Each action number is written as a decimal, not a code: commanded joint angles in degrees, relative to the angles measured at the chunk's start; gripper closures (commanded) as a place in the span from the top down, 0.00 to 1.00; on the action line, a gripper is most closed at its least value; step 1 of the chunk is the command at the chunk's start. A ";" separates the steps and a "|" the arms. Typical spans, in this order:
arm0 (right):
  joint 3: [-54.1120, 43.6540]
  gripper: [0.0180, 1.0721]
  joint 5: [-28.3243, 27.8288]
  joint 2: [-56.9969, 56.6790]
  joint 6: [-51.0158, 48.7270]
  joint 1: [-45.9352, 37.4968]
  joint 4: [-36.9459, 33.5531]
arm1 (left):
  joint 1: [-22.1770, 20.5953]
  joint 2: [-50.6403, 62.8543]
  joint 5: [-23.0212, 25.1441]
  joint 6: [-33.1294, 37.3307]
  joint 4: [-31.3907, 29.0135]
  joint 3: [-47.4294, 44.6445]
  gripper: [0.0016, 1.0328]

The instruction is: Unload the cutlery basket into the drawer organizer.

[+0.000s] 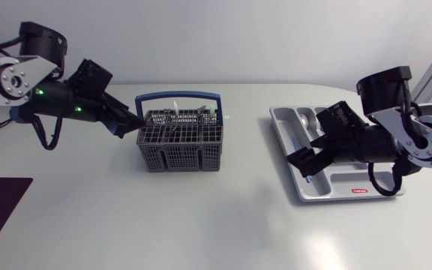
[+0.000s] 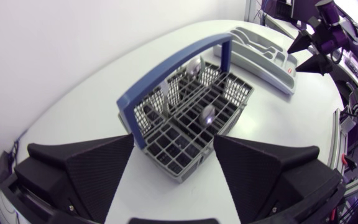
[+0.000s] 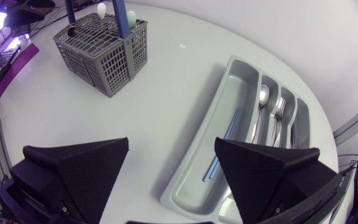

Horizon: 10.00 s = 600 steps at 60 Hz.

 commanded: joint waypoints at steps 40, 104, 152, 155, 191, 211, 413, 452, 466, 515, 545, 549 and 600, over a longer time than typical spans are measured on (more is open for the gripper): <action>-2.48 0.95 0.24 1.14 -1.37 0.22 2.40 | -23.14 8.44 -26.52 -6.58 4.46 0.38 0.46; -6.53 0.95 -0.90 -2.64 -3.31 -1.54 3.28 | -28.76 10.20 -45.33 -9.65 12.99 -1.29 0.16; -8.02 0.95 -1.52 -3.26 -4.19 -1.80 3.72 | -31.66 9.41 -46.12 -20.64 -3.01 6.71 0.55; -8.02 0.95 -1.52 -3.52 -4.27 -1.80 3.72 | -32.37 10.20 -46.30 -21.69 -3.89 7.86 0.55; -8.28 0.95 -1.78 -3.35 -5.42 -2.94 3.90 | -32.10 22.07 -55.53 -30.75 -6.61 15.33 0.48; -8.02 0.95 -3.28 -2.29 -6.12 -4.52 4.42 | -29.99 24.97 -57.99 -31.89 -6.35 17.00 0.27; -9.34 0.95 -6.26 -23.74 -9.64 10.86 1.61 | -27.36 -3.07 -22.92 -31.36 -4.33 11.99 0.03; 0.77 0.85 3.76 -10.29 -5.15 23.43 7.15 | -30.35 9.06 -11.41 -36.55 -3.19 19.54 0.03; 0.77 0.77 12.54 -6.77 -6.56 27.38 12.33 | -31.93 11.08 -10.53 -37.34 -4.24 21.48 0.03; 2.97 0.21 15.01 -2.03 -8.76 26.85 16.46 | -33.95 11.34 -10.26 -36.99 -5.47 21.92 0.03; 2.88 0.12 15.09 -1.59 -9.20 27.29 14.71 | -34.21 10.73 -10.88 -36.19 -5.38 21.48 0.05; 2.79 0.12 15.09 -1.59 -9.28 27.29 14.71 | -34.04 10.73 -10.97 -36.11 -5.38 21.65 0.07; -3.45 0.12 10.70 -5.45 -13.15 25.97 14.00 | -30.87 7.21 -11.05 -35.76 -4.33 21.65 0.87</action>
